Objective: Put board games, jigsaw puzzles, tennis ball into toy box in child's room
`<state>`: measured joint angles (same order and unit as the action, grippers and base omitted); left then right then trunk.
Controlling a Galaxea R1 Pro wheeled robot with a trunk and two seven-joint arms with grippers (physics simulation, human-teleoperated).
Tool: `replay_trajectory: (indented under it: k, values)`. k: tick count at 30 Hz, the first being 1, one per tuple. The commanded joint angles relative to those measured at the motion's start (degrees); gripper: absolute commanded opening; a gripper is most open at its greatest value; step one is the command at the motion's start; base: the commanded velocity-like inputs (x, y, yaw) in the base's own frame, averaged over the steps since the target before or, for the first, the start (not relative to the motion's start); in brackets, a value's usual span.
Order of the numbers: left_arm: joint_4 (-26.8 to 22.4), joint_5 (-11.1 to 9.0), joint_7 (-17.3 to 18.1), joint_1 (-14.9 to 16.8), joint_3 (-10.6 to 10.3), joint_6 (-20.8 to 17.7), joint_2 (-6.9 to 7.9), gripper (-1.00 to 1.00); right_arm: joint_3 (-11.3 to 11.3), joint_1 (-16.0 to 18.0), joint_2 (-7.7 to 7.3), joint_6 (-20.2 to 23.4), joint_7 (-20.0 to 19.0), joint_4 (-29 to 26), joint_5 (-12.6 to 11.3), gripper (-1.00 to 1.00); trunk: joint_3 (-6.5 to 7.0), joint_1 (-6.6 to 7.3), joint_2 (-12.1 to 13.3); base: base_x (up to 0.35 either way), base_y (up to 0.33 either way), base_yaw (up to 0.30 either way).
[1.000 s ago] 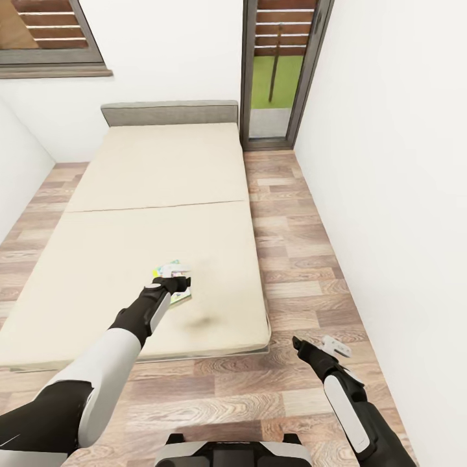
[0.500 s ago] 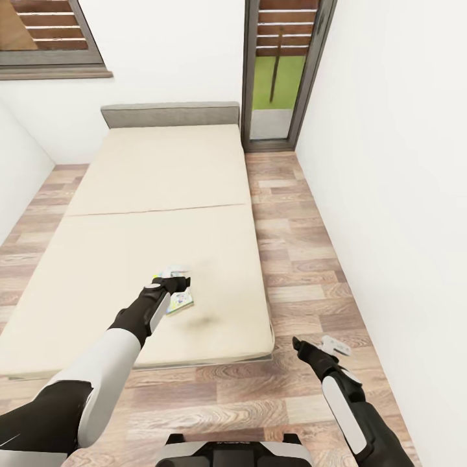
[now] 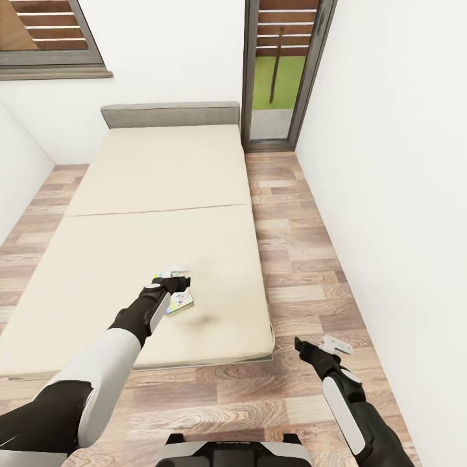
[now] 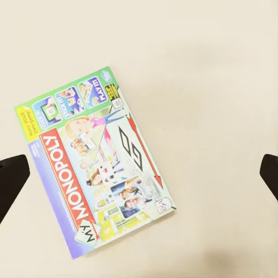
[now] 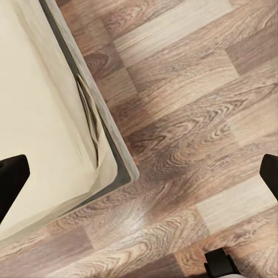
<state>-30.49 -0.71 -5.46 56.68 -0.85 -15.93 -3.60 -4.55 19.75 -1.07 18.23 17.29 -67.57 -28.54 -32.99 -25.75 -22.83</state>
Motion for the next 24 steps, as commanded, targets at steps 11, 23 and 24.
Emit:
replay_trajectory:
  k: [11,23,24]
  values:
    - [-0.12,-0.06,-0.12,0.01,0.17,-0.32,0.30,1.00,0.18,0.03,-0.63,0.54,0.45,-0.61,-0.47,1.00,-0.08,-0.03,-0.09,0.000,0.000,0.000]
    - [-0.34,-0.17,-0.30,0.26,0.99,-0.53,1.85,1.00,0.38,3.67,-0.18,8.70,1.30,-1.50,-0.52,1.00,-0.08,-0.03,-0.09,0.000,0.000,0.000]
    - [-0.35,-0.14,-0.30,0.36,1.00,-0.52,1.91,1.00,0.52,4.15,-0.33,10.08,1.57,-1.50,-0.69,1.00,-0.08,-0.03,-0.09,0.000,0.000,0.000]
